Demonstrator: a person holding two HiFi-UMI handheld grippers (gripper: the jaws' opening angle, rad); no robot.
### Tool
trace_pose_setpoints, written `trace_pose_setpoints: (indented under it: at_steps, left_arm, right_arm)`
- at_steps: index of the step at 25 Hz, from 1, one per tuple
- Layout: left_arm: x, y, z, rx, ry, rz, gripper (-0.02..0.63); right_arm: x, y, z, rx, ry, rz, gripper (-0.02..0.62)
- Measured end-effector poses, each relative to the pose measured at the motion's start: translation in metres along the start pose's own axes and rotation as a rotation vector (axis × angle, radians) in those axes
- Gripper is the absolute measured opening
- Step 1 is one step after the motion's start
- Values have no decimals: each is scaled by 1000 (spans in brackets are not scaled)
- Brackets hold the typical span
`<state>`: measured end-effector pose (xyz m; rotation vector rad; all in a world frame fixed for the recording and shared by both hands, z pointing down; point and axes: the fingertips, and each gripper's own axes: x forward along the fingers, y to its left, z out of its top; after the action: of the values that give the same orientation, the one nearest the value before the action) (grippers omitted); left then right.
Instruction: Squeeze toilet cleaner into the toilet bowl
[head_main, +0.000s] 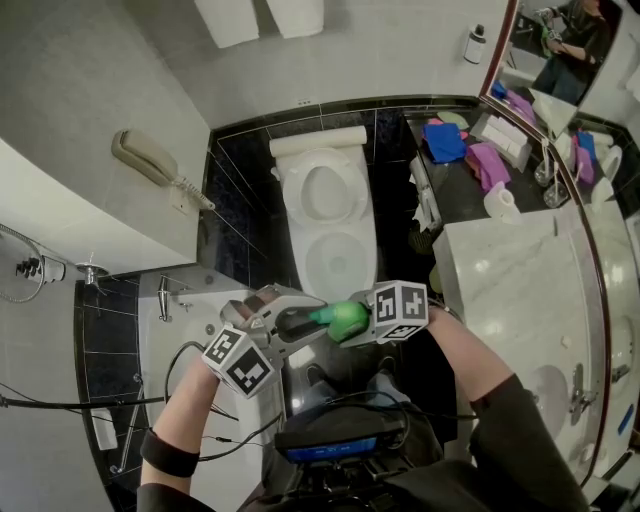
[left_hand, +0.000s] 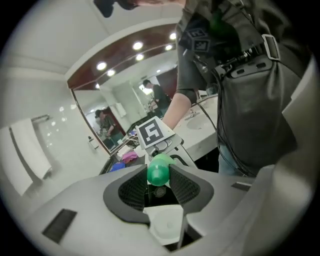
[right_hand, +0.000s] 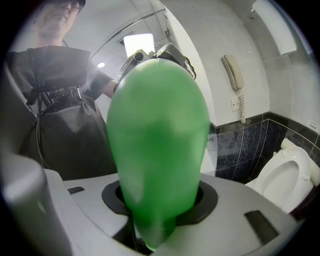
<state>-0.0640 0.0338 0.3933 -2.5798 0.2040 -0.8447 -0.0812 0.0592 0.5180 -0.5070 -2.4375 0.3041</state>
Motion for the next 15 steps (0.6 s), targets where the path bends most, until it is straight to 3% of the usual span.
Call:
trace_pose_setpoints:
  at_steps: [4, 7, 8, 9, 10, 12, 15]
  left_arm:
    - [1, -4, -1, 39, 15, 1, 123]
    - [2, -4, 1, -12, 10, 19, 131]
    - [2, -2, 2, -53, -1, 26, 157]
    - [2, -1, 3, -101, -17, 29, 252]
    - [1, 1, 4, -149, -36, 30, 303]
    - [-2, 7, 8, -259, -84, 32, 323]
    - [-6, 18, 11, -492, -141, 33, 336]
  right_arm:
    - [2, 1, -6, 2, 6, -1, 189]
    - [2, 3, -5, 9, 2, -1, 190]
    - [2, 2, -5, 12, -3, -6, 190]
    - [2, 0, -7, 13, -5, -14, 190]
    - [2, -2, -9, 11, -2, -25, 190]
    - [1, -6, -12, 5, 8, -50, 190]
    - [-2, -8, -10, 11, 12, -76, 190]
